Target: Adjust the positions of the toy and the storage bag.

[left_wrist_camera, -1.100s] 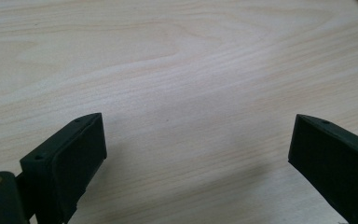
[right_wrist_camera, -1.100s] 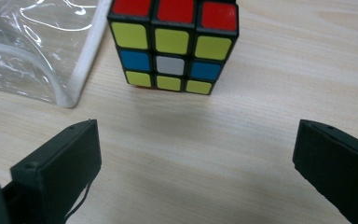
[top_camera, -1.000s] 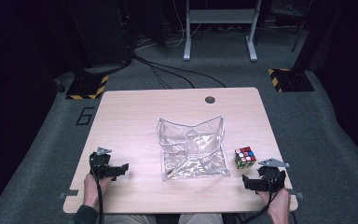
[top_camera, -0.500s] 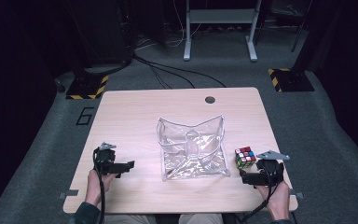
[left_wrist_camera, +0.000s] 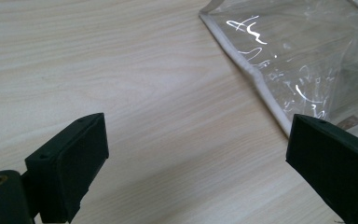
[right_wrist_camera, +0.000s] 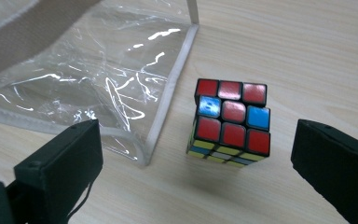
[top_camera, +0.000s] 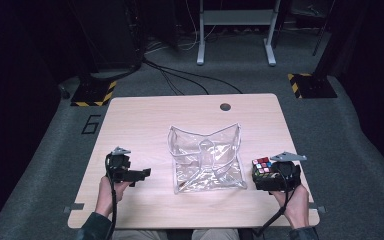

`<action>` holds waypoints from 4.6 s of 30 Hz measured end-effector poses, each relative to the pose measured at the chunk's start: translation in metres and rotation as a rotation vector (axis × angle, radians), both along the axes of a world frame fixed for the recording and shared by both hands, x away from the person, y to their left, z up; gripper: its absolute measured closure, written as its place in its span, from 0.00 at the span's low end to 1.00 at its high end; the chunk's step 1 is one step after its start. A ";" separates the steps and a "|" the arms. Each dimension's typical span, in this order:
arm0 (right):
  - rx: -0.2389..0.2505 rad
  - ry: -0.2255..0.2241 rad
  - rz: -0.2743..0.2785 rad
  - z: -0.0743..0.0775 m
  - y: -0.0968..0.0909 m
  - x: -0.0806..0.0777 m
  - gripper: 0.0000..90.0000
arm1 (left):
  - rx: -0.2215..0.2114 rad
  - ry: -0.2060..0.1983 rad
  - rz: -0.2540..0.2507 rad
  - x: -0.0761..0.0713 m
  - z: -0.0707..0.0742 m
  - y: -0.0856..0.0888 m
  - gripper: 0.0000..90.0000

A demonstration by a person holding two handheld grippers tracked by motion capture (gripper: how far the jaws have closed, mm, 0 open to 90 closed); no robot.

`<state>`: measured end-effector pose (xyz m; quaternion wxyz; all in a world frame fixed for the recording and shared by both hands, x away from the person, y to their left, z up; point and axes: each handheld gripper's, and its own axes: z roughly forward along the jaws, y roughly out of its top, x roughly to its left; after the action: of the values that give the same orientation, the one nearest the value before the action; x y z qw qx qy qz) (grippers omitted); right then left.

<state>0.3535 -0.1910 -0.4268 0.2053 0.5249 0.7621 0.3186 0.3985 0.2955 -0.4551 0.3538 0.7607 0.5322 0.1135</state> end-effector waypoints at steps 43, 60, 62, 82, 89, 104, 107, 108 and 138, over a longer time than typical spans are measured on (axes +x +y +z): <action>0.022 -0.042 0.130 0.073 0.054 0.039 0.03 | -0.073 -0.068 -0.107 0.030 0.083 -0.043 0.08; 0.029 0.009 0.162 0.056 0.079 0.059 0.07 | -0.086 -0.021 -0.140 0.053 0.076 -0.077 0.12; 0.030 0.019 0.155 0.052 0.080 0.061 0.10 | -0.073 -0.014 -0.142 0.055 0.072 -0.082 0.14; 0.006 0.096 0.101 0.029 0.072 0.066 0.71 | 0.071 0.026 -0.141 0.051 0.052 -0.093 0.87; 0.004 0.070 0.087 0.025 0.062 0.064 0.88 | 0.079 0.015 -0.146 0.049 0.049 -0.088 0.98; 0.000 0.041 0.071 0.035 0.049 0.063 0.97 | 0.096 -0.009 -0.162 0.056 0.058 -0.075 0.99; -0.004 0.036 0.070 0.039 0.048 0.065 0.97 | 0.091 -0.013 -0.159 0.060 0.061 -0.073 0.99; -0.007 0.031 0.072 0.040 0.048 0.065 0.97 | 0.088 -0.014 -0.155 0.061 0.062 -0.072 0.99; -0.086 -0.023 0.089 0.069 0.062 0.084 0.98 | 0.114 -0.076 -0.134 0.093 0.093 -0.066 0.99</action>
<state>0.4373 -0.1288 -0.3577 0.2221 0.4774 0.7952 0.3006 0.4917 0.2299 -0.3624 0.3367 0.8088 0.4588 0.1484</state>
